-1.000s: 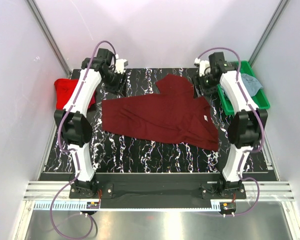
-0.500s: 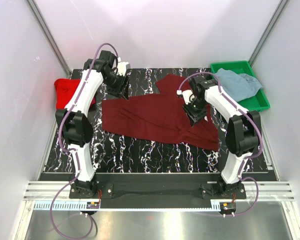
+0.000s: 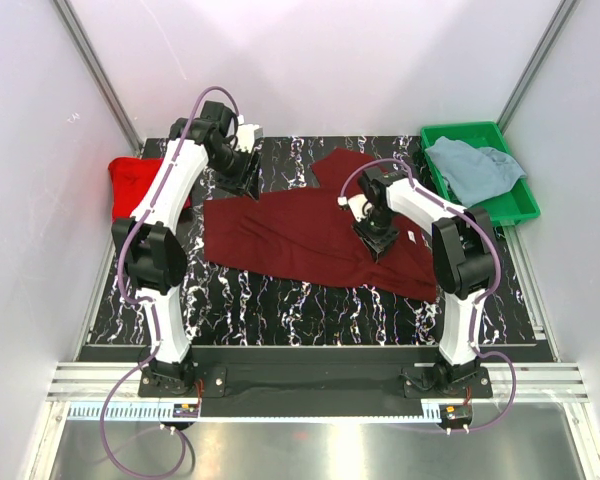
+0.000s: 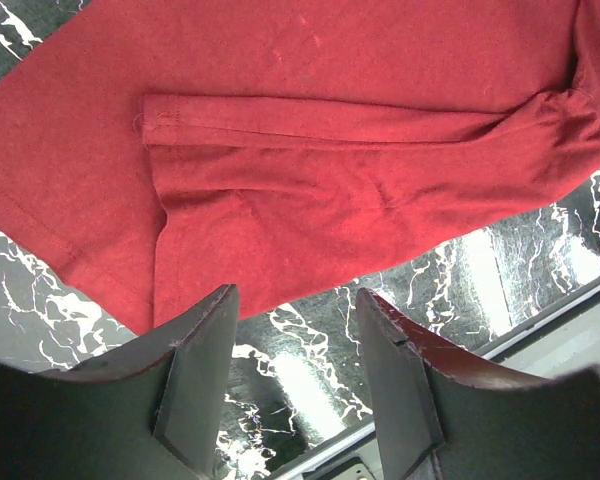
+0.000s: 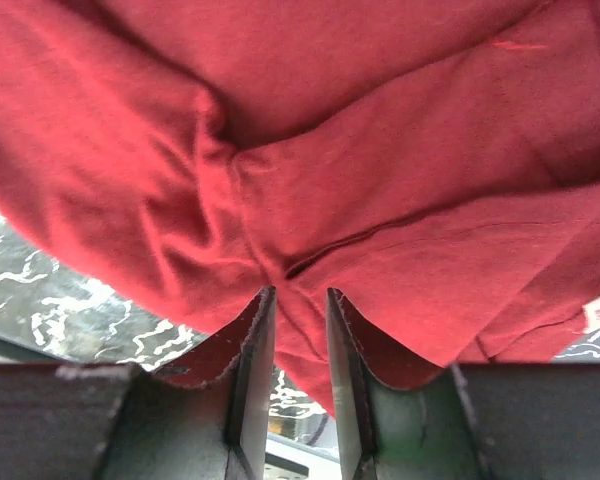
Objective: Fold and stack the t-shirts
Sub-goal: Flatten the tshirt out
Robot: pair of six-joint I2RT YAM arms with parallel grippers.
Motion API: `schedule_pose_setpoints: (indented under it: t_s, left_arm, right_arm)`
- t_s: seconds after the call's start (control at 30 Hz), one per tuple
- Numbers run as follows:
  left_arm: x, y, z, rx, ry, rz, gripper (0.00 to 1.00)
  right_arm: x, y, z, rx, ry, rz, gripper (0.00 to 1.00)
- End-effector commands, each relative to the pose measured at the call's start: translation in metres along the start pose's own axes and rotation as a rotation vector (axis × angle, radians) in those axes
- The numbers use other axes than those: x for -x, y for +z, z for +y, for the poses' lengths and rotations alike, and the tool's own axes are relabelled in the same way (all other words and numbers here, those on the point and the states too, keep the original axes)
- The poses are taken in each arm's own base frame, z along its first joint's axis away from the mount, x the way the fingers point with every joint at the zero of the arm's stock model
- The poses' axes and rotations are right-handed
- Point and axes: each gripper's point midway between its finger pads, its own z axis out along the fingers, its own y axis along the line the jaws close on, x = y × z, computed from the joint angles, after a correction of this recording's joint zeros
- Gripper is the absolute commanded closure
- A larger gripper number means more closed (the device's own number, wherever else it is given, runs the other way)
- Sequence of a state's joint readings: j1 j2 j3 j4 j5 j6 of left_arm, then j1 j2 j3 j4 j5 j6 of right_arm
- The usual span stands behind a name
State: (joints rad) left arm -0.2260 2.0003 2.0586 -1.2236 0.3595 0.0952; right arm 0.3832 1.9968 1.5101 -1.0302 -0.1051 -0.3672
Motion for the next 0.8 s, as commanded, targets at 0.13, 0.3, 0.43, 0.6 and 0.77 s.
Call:
schedule_pose_setpoints:
  t_s: [0.13,0.3,0.43,0.6,0.77]
  left_arm:
    - [0.013,-0.02,-0.006,0.022,0.023,-0.075,0.44]
    - [0.013,-0.018,-0.005,0.025,0.021,-0.071,0.44]
    - [0.015,-0.017,-0.004,0.025,0.021,-0.074,0.44]
    - [0.016,-0.016,-0.005,0.024,0.021,-0.075,0.44]
    - [0.016,-0.016,-0.004,0.026,0.02,-0.073,0.44]
  right_arm:
    - [0.007,0.005,-0.012,-0.074,-0.024,-0.014,0.66]
    - [0.004,0.008,-0.011,-0.068,-0.02,-0.001,0.69]
    - [0.0,0.009,-0.006,-0.044,-0.01,0.018,0.69]
    - [-0.003,0.008,0.0,-0.038,-0.014,0.025,0.69]
    - [-0.003,0.006,0.001,-0.033,-0.011,0.019,0.7]
